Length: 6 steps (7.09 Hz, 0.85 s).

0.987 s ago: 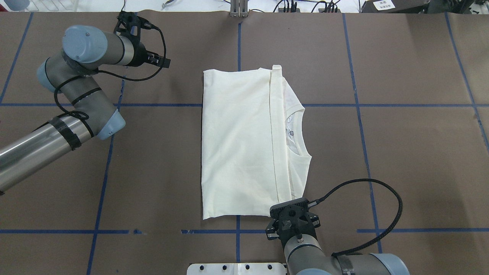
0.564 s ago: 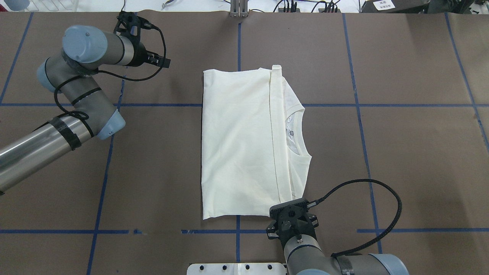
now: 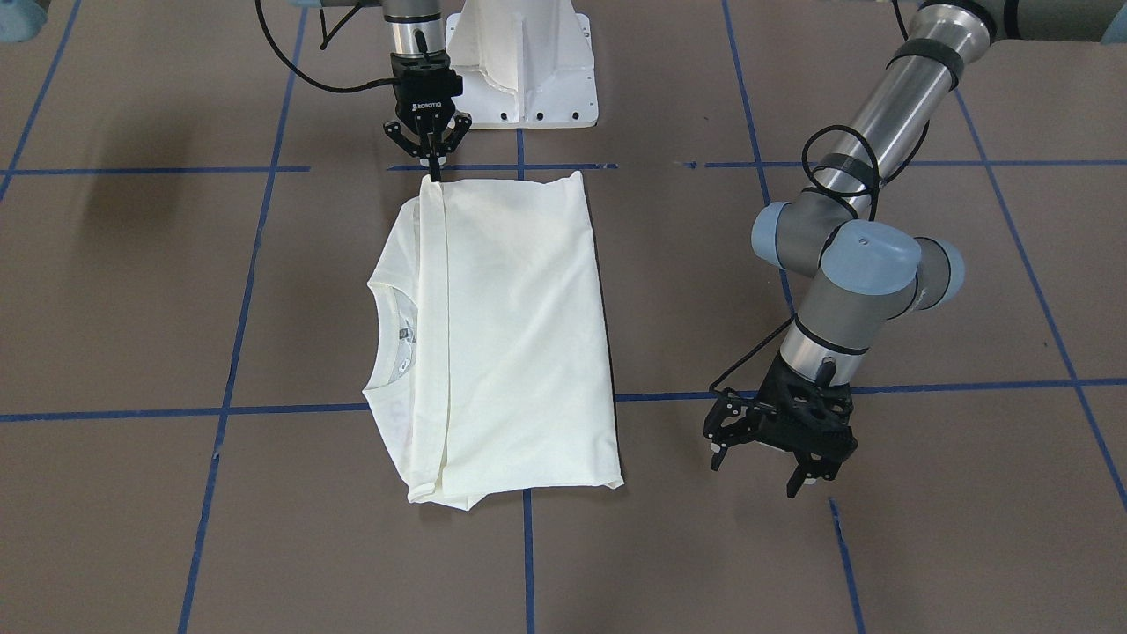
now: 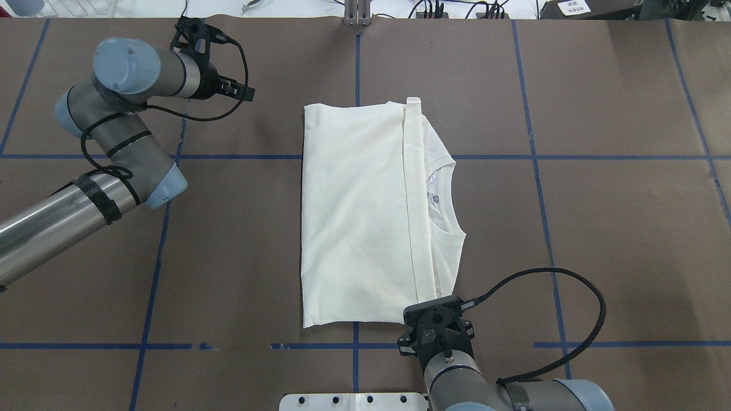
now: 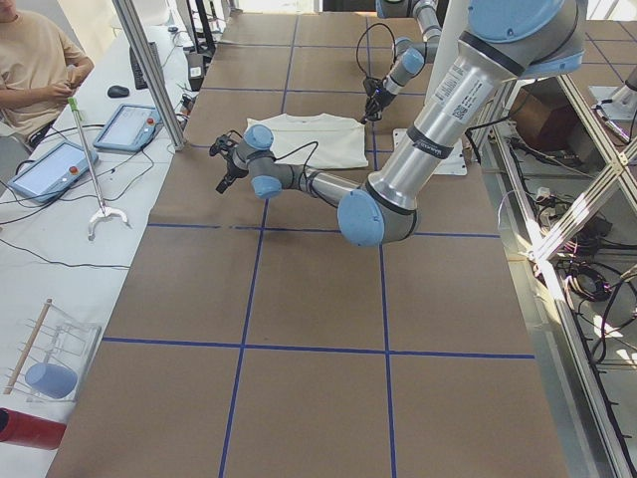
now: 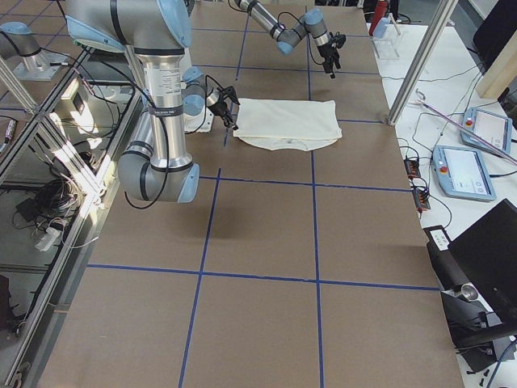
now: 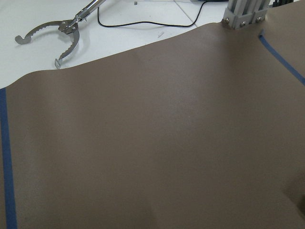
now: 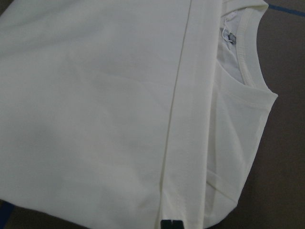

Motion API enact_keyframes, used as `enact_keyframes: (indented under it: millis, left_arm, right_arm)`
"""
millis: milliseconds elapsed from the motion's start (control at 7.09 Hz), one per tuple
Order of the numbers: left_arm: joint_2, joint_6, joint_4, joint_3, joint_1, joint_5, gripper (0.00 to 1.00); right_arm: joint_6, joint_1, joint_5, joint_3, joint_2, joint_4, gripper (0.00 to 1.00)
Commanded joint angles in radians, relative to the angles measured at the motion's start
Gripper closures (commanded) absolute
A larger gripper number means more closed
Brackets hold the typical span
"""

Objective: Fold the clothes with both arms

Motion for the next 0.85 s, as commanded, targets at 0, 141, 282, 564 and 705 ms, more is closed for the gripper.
enact_keyframes:
  millis: [0, 141, 282, 564, 705]
  left_arm:
    - [0.000, 0.000, -0.002, 0.000, 0.000, 0.000, 0.00]
    - [0.000, 0.000, -0.002, 0.000, 0.000, 0.000, 0.00]
    - [0.000, 0.000, -0.002, 0.000, 0.002, 0.000, 0.00]
    - [0.000, 0.000, -0.003, 0.000, 0.002, 0.000, 0.00]
    - [0.000, 0.000, -0.003, 0.000, 0.002, 0.000, 0.00]
  right_arm:
    - [0.027, 0.008, 0.001, 0.022, -0.045, -0.001, 1.00]
    - [0.083, 0.008, -0.001, 0.028, -0.089, 0.001, 1.00]
    - [0.111, 0.006, -0.002, 0.036, -0.117, -0.001, 1.00]
    - [0.202, 0.002, 0.002, 0.036, -0.128, -0.001, 1.00]
    - [0.222, -0.007, 0.002, 0.030, -0.128, -0.002, 0.49]
